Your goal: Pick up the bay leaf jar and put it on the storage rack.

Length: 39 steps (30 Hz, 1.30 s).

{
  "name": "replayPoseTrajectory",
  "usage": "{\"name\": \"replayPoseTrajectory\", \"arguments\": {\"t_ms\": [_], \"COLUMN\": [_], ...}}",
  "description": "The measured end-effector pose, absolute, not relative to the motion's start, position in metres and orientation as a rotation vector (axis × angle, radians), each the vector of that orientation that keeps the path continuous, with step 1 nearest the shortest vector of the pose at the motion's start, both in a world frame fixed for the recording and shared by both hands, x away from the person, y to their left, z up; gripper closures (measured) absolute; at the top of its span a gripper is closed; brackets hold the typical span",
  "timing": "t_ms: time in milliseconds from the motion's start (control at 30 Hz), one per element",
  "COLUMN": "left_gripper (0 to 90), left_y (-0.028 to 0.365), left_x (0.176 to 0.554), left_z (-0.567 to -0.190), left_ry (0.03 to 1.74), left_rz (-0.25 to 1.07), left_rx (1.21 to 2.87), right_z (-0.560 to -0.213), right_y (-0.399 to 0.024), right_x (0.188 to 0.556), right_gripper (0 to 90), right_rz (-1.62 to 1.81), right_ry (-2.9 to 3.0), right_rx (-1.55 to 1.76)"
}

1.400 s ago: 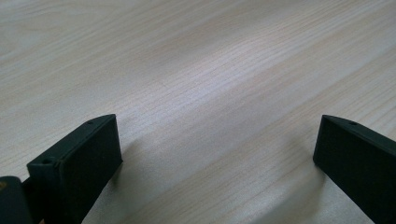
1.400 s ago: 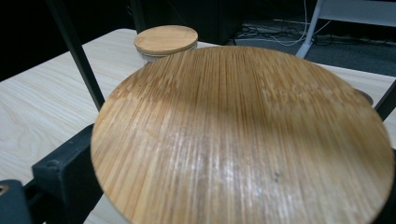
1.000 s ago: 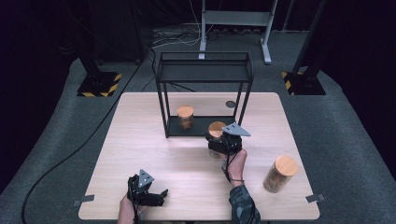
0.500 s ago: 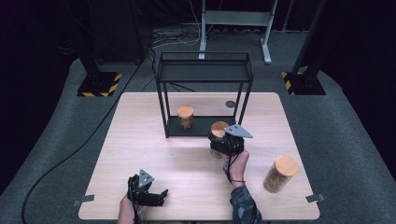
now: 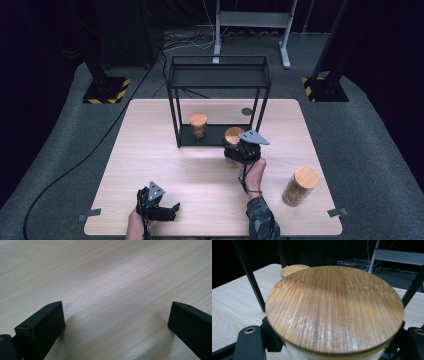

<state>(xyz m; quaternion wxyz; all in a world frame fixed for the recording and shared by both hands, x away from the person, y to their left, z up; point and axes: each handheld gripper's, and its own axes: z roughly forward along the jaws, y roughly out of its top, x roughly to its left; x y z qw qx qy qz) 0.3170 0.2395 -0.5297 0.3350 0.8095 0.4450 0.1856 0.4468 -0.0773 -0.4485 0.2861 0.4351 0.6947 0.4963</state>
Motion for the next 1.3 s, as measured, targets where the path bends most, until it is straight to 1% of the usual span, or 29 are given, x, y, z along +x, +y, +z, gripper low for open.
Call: {"name": "replayPoseTrajectory", "arguments": {"t_ms": [1300], "left_gripper": [0.2], "left_y": [0.239], "left_x": [0.317], "left_z": [-0.53], "left_ry": [1.16], "left_rz": [0.485], "left_rx": [2.111], "right_z": [-0.427], "right_y": [-0.059], "right_x": [0.479], "right_gripper": [24.9], "right_rz": [1.328], "right_ry": [1.867], "right_rx": [1.095]}}
